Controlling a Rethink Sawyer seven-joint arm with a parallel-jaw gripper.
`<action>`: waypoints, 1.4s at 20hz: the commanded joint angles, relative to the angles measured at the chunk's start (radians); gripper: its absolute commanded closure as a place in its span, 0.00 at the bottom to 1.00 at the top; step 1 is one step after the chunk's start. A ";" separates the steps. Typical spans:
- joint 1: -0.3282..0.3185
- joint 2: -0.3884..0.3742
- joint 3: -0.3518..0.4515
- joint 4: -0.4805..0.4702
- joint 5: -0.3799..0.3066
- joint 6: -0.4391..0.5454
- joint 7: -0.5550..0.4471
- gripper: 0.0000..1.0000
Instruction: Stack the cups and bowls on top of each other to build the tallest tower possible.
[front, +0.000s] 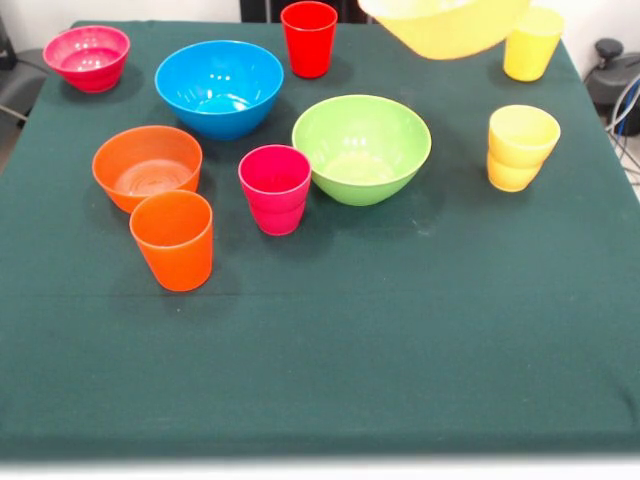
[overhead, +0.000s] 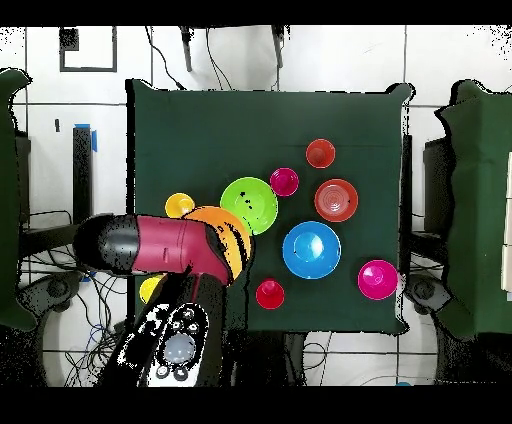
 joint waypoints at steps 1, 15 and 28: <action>-0.098 0.020 0.090 0.068 -0.014 0.000 0.038 1.00; -0.197 0.055 0.146 0.095 -0.078 -0.106 -0.018 1.00; -0.201 0.093 0.157 0.051 -0.093 -0.101 -0.008 1.00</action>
